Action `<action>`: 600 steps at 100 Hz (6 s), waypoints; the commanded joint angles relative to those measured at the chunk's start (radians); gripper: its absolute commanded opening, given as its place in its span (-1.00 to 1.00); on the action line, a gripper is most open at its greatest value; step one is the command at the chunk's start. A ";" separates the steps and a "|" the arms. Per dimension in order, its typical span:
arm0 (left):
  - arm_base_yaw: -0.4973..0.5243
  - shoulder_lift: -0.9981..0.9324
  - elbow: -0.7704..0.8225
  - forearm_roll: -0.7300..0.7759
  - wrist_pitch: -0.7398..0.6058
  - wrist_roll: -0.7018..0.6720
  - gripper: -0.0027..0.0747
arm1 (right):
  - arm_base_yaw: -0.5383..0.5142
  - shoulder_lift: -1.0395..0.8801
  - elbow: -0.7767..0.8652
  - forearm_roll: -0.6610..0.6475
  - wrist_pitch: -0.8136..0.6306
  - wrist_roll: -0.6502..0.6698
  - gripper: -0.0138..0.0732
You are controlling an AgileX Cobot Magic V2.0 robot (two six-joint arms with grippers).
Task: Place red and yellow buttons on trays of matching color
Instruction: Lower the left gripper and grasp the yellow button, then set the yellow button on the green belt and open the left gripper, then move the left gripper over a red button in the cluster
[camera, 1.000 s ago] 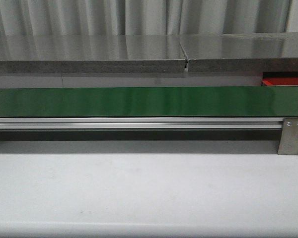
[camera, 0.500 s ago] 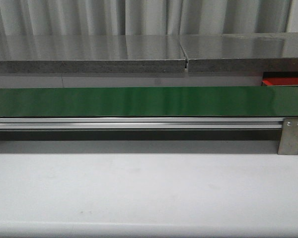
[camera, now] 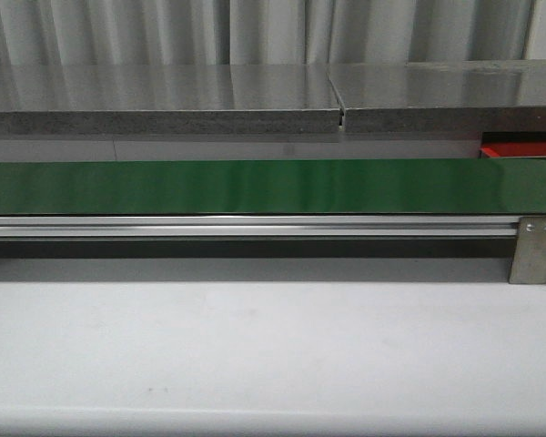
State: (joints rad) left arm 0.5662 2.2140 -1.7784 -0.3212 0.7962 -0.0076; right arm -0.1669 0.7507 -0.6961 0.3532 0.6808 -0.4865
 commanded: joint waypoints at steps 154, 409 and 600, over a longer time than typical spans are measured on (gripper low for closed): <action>-0.306 -0.300 -0.232 0.141 0.333 0.052 -0.98 | -0.001 -0.006 -0.026 0.011 -0.054 -0.007 -0.95; -0.183 -0.409 0.015 0.107 0.139 0.070 0.81 | -0.001 -0.006 -0.026 0.011 -0.054 -0.007 -0.95; -0.166 -0.129 0.015 0.134 -0.030 -0.034 0.81 | -0.001 -0.006 -0.026 0.011 -0.054 -0.007 -0.95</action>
State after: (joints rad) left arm 0.3977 2.1415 -1.7413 -0.1759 0.8103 -0.0300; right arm -0.1669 0.7507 -0.6961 0.3532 0.6824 -0.4865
